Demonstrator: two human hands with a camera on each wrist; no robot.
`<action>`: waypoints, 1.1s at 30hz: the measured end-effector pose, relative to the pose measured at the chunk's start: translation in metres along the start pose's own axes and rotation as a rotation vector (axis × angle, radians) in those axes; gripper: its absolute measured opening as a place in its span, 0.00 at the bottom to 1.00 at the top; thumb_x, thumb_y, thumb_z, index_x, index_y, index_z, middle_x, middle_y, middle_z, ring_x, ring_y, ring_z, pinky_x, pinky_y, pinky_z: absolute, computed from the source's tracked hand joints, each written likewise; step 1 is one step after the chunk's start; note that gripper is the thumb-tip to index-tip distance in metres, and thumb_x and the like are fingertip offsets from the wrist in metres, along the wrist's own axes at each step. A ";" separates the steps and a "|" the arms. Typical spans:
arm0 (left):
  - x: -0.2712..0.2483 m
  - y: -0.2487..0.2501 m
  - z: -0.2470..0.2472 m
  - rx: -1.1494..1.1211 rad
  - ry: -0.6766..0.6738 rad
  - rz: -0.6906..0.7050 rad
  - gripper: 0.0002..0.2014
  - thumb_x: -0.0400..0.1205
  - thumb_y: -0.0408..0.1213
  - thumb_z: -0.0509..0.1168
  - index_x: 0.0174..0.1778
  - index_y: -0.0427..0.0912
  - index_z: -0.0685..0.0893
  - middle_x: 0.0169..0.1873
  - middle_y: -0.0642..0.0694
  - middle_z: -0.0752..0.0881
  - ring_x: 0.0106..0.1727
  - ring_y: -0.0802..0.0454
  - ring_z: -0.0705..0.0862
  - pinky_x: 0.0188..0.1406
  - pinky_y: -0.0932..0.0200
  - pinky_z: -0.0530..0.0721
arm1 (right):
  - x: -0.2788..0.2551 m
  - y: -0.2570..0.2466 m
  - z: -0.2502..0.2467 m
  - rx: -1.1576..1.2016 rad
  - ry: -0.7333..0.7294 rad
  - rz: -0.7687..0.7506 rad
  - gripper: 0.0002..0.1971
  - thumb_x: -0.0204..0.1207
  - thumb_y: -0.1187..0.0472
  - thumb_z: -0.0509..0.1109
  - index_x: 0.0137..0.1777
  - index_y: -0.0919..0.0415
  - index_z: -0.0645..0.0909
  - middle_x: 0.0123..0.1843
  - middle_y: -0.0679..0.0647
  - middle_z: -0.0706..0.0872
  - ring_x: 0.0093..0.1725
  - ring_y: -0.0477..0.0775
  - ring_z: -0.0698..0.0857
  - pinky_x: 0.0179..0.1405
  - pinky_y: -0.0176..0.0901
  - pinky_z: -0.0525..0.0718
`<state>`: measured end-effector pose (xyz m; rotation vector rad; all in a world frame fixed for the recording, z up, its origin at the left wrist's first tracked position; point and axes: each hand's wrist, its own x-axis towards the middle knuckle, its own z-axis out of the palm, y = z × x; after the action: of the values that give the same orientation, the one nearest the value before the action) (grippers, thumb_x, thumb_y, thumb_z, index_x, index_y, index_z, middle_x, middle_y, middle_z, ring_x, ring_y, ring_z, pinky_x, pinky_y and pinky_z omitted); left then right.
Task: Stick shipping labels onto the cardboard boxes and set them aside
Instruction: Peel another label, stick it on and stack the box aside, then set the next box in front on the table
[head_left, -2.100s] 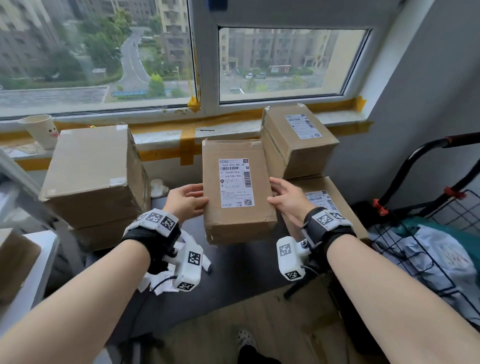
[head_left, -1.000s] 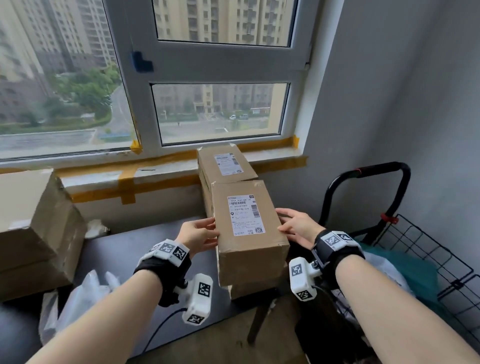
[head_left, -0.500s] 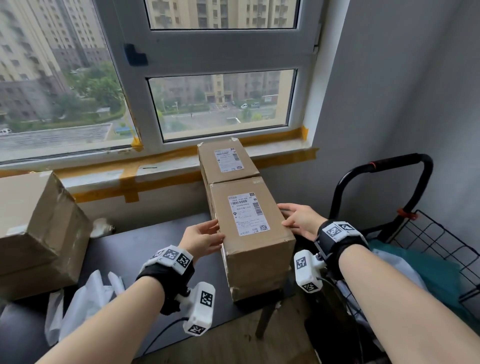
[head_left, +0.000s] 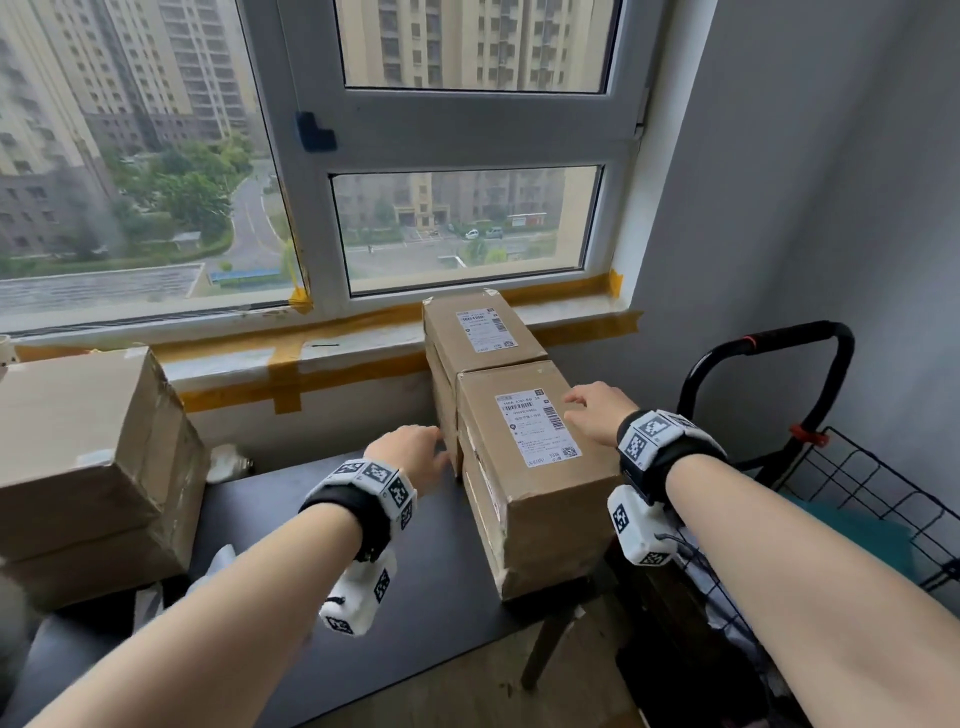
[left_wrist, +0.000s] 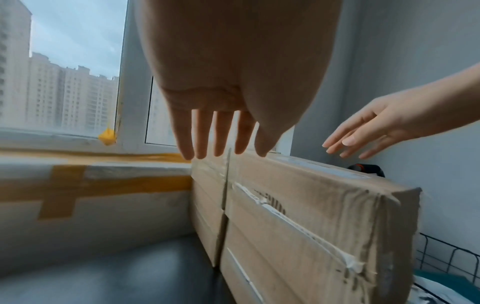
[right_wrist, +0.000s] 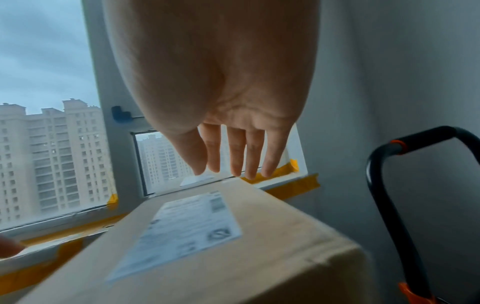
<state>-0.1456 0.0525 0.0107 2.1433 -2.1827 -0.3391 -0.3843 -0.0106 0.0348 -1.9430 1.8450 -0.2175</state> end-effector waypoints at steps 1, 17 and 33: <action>-0.001 -0.009 -0.004 0.046 0.014 0.006 0.18 0.85 0.46 0.54 0.68 0.46 0.76 0.66 0.45 0.80 0.66 0.43 0.79 0.60 0.52 0.78 | -0.002 -0.011 0.003 -0.024 0.001 -0.009 0.21 0.80 0.57 0.63 0.74 0.56 0.74 0.74 0.57 0.77 0.71 0.60 0.77 0.70 0.49 0.75; -0.081 -0.234 -0.064 0.172 0.208 -0.103 0.13 0.85 0.42 0.54 0.58 0.41 0.79 0.57 0.42 0.83 0.58 0.42 0.82 0.52 0.48 0.80 | -0.029 -0.264 0.116 -0.221 -0.062 -0.341 0.20 0.82 0.54 0.58 0.74 0.54 0.73 0.75 0.54 0.76 0.74 0.59 0.73 0.74 0.49 0.71; -0.122 -0.415 -0.084 -0.080 0.211 -0.570 0.18 0.84 0.38 0.54 0.70 0.39 0.74 0.67 0.39 0.80 0.68 0.41 0.78 0.67 0.50 0.75 | 0.001 -0.433 0.223 -0.171 -0.228 -0.617 0.23 0.82 0.55 0.59 0.77 0.55 0.67 0.77 0.58 0.73 0.73 0.61 0.74 0.72 0.54 0.74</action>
<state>0.2813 0.1619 0.0230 2.5787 -1.3973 -0.2059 0.1003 0.0372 0.0194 -2.4937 1.1128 -0.0207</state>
